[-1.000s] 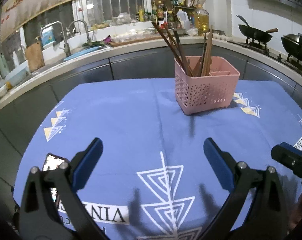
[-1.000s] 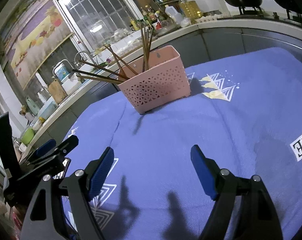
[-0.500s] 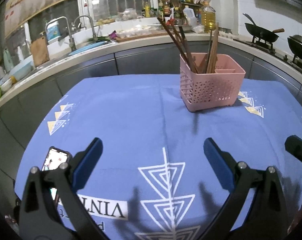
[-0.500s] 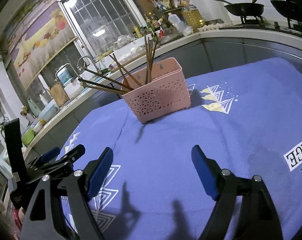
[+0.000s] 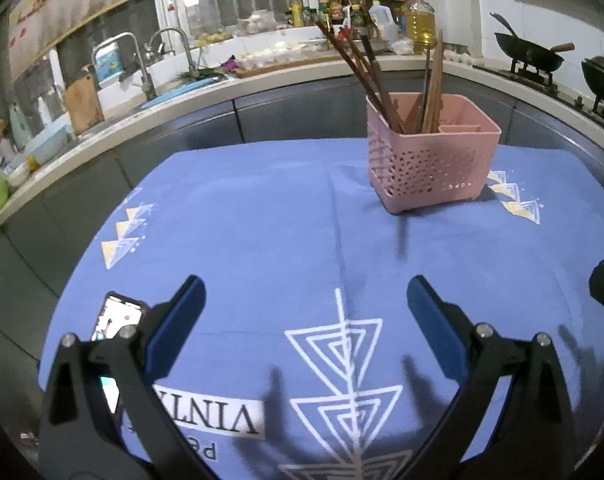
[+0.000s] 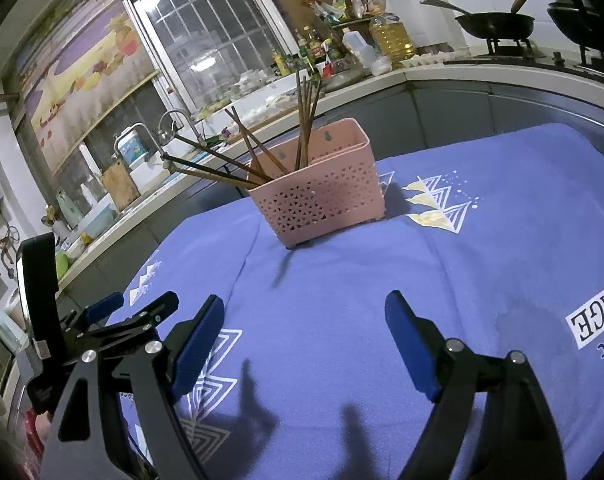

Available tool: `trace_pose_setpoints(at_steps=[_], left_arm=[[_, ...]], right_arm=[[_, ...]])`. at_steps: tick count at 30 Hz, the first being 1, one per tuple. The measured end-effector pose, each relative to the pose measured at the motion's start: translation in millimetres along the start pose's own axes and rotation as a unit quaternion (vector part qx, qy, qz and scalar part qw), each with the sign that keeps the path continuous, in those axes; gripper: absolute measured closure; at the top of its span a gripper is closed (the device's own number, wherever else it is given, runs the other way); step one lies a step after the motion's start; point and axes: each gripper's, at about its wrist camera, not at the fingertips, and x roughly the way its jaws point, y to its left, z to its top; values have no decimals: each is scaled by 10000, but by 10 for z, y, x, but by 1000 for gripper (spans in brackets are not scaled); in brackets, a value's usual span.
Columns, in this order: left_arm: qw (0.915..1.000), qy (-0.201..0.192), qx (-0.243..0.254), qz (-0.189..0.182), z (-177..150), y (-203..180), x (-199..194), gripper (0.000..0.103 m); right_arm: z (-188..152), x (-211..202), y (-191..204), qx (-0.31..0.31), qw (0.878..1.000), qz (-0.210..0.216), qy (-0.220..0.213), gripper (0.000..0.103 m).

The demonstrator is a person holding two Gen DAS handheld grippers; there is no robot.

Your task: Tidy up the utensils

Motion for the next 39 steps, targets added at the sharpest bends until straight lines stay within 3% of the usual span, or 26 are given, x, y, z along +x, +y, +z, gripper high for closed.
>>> trace_pose_setpoints(at_steps=[15, 29, 39], left_arm=[[9984, -100, 229, 506, 42, 12, -24, 6], [9984, -72, 278, 489, 54, -31, -30, 6], [9993, -154, 202, 284, 65, -9, -55, 6]], right_arm=[[2, 55, -44, 75, 9999, -20, 149, 21], [-13, 54, -47, 82, 9998, -15, 169, 21], [-26, 54, -56, 106, 9998, -24, 164, 21]])
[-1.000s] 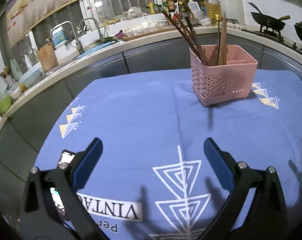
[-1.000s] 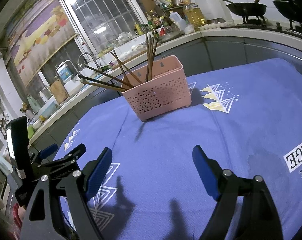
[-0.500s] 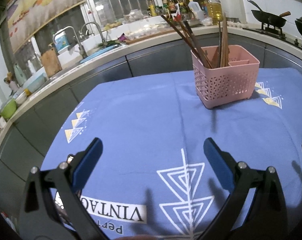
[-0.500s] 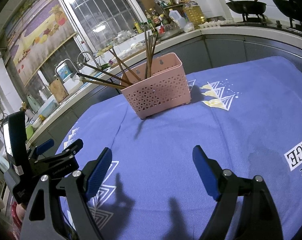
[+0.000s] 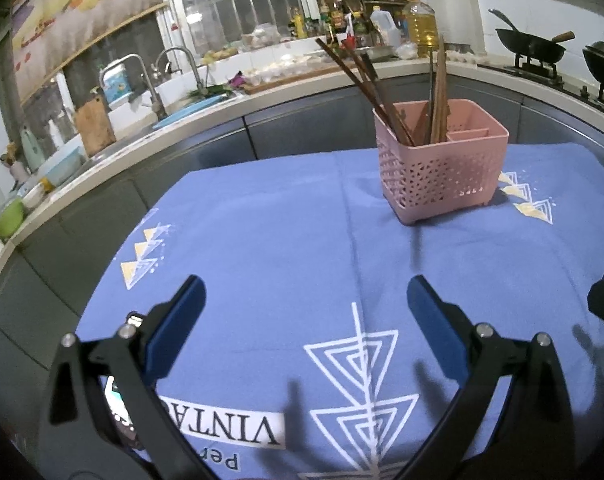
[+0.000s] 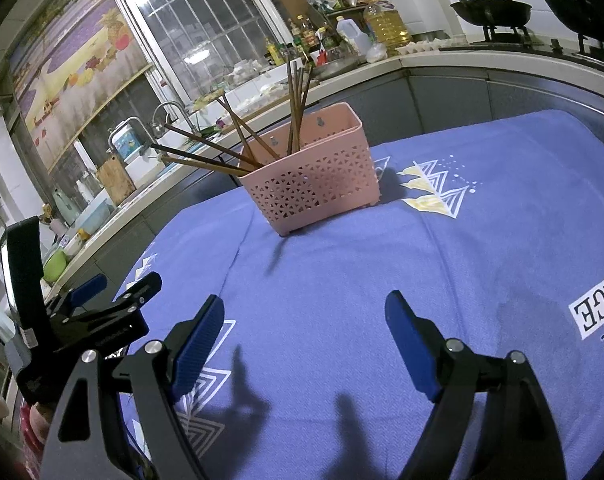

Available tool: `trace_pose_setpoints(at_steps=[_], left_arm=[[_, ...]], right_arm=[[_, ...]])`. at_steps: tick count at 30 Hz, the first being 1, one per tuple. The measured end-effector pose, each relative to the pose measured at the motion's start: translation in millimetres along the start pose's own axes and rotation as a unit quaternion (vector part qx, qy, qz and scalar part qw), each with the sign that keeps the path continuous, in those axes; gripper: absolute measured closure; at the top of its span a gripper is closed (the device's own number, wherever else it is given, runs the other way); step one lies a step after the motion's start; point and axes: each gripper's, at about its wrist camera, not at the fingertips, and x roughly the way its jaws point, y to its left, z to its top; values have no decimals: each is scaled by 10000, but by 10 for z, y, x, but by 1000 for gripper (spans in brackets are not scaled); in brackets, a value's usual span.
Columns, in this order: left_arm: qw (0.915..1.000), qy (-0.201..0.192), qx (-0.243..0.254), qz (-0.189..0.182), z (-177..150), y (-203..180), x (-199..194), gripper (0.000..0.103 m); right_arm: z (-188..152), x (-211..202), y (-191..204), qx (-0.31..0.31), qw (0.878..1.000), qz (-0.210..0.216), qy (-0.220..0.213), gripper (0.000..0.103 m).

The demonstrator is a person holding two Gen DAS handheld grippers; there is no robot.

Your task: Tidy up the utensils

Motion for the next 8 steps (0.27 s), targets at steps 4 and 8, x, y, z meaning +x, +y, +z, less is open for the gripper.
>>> trace_pose_setpoints(at_steps=[4, 8], left_arm=[[10000, 59, -5, 0, 7, 4, 18, 6], [10000, 92, 7, -13, 8, 4, 24, 6]], right_arm=[[-13, 9, -8, -3, 10000, -2, 9, 21], [-13, 6, -5, 1, 10000, -2, 4, 21]])
